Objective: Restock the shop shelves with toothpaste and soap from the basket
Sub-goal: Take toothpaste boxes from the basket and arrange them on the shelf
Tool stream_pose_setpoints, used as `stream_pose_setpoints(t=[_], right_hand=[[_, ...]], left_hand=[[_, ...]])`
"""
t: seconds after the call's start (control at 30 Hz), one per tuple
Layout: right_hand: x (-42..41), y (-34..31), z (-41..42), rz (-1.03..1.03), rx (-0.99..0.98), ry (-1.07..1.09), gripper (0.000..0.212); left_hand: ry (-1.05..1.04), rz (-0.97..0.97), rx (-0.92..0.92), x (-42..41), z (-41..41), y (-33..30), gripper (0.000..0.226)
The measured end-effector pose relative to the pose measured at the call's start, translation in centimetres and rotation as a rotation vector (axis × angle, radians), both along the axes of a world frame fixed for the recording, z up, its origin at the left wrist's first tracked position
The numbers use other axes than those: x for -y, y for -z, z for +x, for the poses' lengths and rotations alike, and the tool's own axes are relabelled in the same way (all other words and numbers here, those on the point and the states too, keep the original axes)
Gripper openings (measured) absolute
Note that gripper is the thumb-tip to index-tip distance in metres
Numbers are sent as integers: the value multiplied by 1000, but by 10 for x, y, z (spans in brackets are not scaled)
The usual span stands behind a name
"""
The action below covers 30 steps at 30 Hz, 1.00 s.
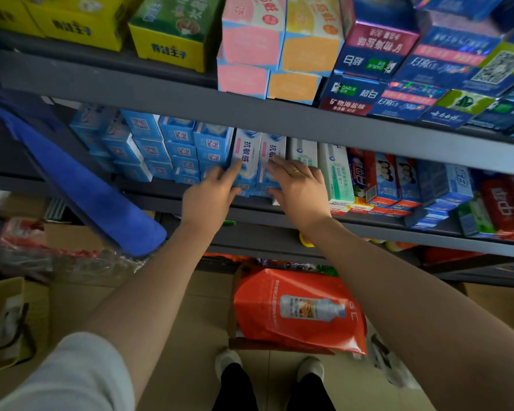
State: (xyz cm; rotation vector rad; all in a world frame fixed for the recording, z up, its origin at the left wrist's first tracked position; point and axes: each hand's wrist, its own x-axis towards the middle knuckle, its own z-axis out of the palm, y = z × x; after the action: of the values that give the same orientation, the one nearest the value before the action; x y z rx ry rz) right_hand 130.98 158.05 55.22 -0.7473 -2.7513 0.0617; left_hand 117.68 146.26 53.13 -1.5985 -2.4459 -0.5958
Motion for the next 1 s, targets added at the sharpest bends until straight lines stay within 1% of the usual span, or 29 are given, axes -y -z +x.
stream_pose_setpoints(t=[0.13, 0.23, 0.27, 0.33, 0.4, 0.43, 0.5, 0.53, 0.6, 0.7, 0.83, 0.9, 1.0], right_hand=[[-3, 2, -4, 3, 1, 37, 55], [-3, 1, 1, 28, -11, 2, 60], [-4, 0, 8, 4, -30, 18, 61], [-7, -3, 33, -122, -75, 177, 63], [-14, -4, 63, -192, -121, 380, 72], [-17, -4, 77, -257, -133, 439, 74], [-22, -1, 94, -475, -107, 457, 76], [-23, 1, 97, -535, -64, 440, 75], [-21, 2, 95, -502, -26, 409, 69], [-16, 3, 82, -333, -48, 339, 55], [-12, 6, 71, -364, -43, 322, 49], [-16, 5, 69, -389, -25, 321, 50], [-22, 4, 70, -388, 52, 314, 58]], left_hand=[[21, 0, -55, -7, -5, -1, 51], [49, 10, -100, -3, -6, 4, 58], [58, 15, -99, -1, -7, 6, 61], [45, 22, -93, 2, -6, 8, 64], [25, 40, -122, 4, 2, 7, 60], [40, 61, -139, 5, 9, 8, 57], [101, 97, -116, 5, 26, 11, 52], [120, 104, -77, 3, 34, 12, 50], [121, 104, 2, -2, 44, 14, 41], [126, 108, 37, -5, 49, 14, 29], [152, 116, 22, -1, 49, 13, 20], [155, 123, -13, -2, 47, 8, 22], [195, 146, -170, -15, 47, 2, 28]])
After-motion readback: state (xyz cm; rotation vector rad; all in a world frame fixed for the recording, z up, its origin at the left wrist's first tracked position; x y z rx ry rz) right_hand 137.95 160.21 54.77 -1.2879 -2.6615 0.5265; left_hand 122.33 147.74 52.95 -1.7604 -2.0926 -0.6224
